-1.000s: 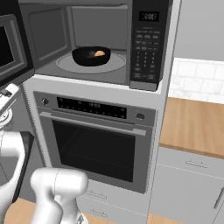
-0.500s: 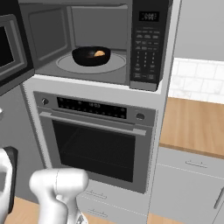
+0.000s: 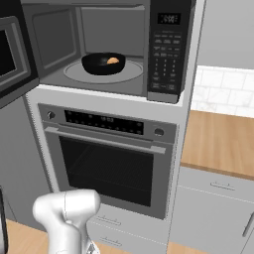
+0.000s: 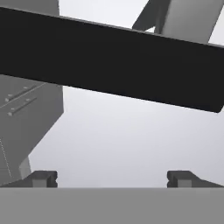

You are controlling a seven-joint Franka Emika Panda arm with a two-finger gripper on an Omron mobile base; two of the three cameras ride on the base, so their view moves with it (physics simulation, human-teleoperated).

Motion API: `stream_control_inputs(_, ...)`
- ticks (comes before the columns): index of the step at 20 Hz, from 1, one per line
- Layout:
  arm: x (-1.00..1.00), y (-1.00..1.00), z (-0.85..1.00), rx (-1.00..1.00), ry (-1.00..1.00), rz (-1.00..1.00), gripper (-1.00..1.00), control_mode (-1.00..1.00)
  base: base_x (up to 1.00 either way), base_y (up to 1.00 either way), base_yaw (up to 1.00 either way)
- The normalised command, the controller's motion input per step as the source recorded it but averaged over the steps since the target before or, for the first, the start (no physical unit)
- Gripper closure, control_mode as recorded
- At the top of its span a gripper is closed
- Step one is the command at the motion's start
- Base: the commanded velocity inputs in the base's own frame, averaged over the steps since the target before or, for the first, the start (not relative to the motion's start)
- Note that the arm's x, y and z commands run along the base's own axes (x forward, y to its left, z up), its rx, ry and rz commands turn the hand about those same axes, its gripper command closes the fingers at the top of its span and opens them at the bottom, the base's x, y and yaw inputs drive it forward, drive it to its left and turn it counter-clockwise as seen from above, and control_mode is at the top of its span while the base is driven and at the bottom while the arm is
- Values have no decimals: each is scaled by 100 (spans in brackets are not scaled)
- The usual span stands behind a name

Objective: Pick the squash from the sink and place it in the bowl. Then pick the bowl and place it in the microwave. Then close the microwave door and press the start button.

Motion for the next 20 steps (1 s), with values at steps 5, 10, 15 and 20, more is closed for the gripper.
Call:
stream_control_inputs(5,5,57,-49,-8,29,10,-100,-100,0,0,0)
stream_control_inputs(10,15,50,-34,-2,28,9,-100,-100,0,0,0)
stream_control_inputs(15,40,68,0,-4,32,0,-100,-100,0,0,0)
stream_control_inputs(20,33,53,-11,-9,20,0,-100,-100,0,0,0)
